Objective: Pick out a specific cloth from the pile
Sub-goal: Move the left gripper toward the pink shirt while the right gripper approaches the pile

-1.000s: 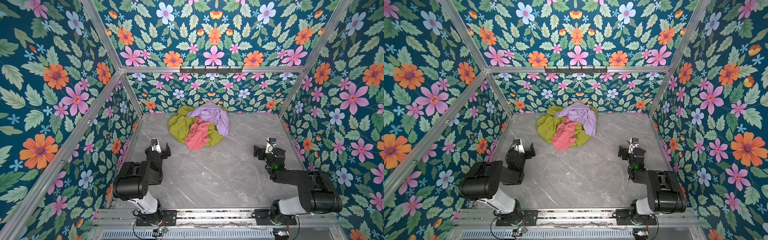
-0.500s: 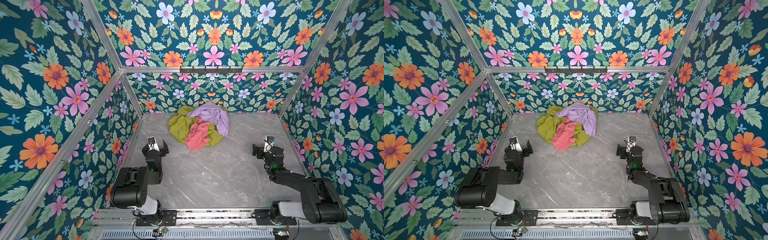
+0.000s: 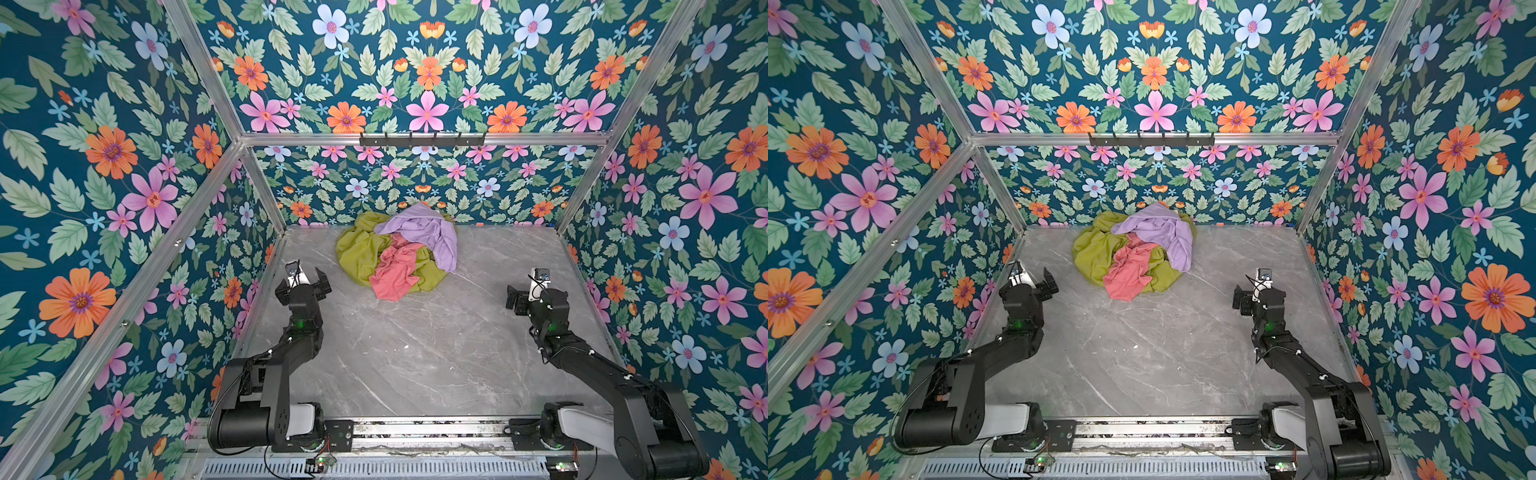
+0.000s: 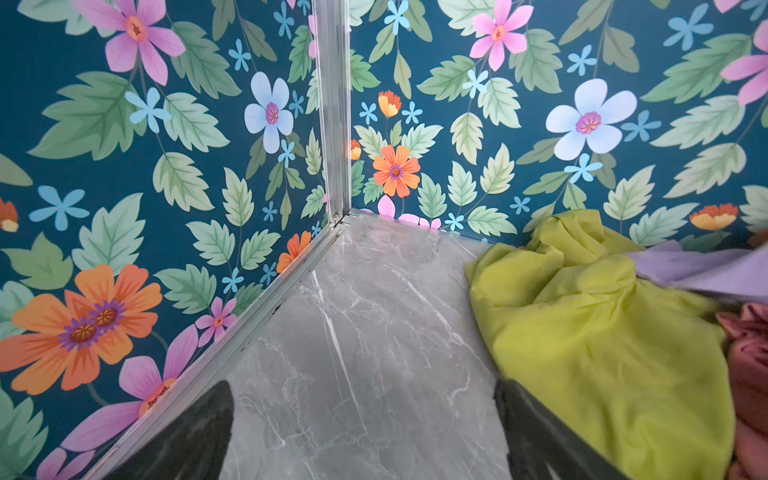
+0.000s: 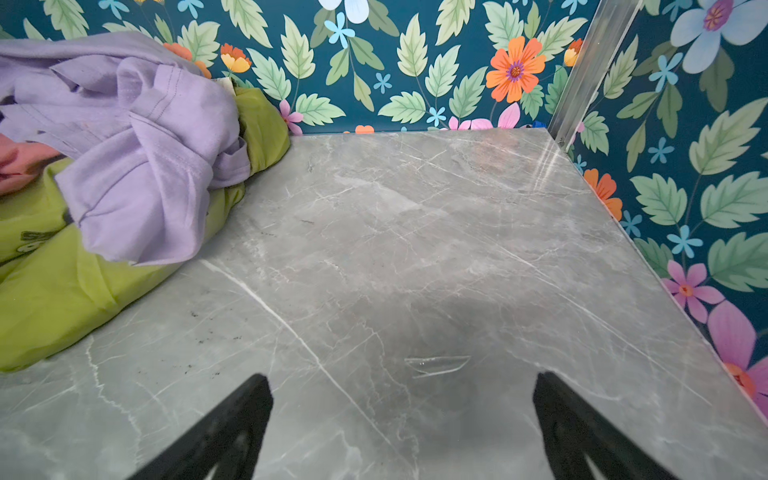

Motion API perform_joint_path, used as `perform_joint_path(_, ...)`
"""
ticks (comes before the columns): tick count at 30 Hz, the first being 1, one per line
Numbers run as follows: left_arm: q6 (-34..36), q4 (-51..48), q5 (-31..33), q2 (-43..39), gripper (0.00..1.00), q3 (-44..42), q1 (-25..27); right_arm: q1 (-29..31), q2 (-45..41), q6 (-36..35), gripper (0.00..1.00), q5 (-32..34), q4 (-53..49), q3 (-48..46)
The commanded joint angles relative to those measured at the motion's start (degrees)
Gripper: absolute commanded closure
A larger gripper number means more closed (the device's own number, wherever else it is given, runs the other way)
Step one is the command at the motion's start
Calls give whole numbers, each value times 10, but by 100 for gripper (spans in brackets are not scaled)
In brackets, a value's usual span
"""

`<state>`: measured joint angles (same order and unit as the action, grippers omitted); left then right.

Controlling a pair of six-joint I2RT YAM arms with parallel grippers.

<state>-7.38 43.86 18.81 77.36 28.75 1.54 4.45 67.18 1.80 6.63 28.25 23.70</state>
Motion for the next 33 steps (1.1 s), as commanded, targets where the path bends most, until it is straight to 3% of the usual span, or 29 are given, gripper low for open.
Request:
perform_joint_path(1, -49, -106, 9, 3, 0, 32, 0, 6, -7, 20, 1, 8, -23, 11)
perform_joint_path(15, -176, -168, -112, 59, 0, 87, 15, 88, 22, 32, 1, -1, -12, 48)
perform_joint_path(29, -130, -283, -200, 151, 0, 210, 86, 188, 133, 64, 1, 2, 18, 113)
perform_joint_path(33, -132, -282, -229, 157, 4, 224, 106, 196, 170, 107, 1, -42, 24, 134)
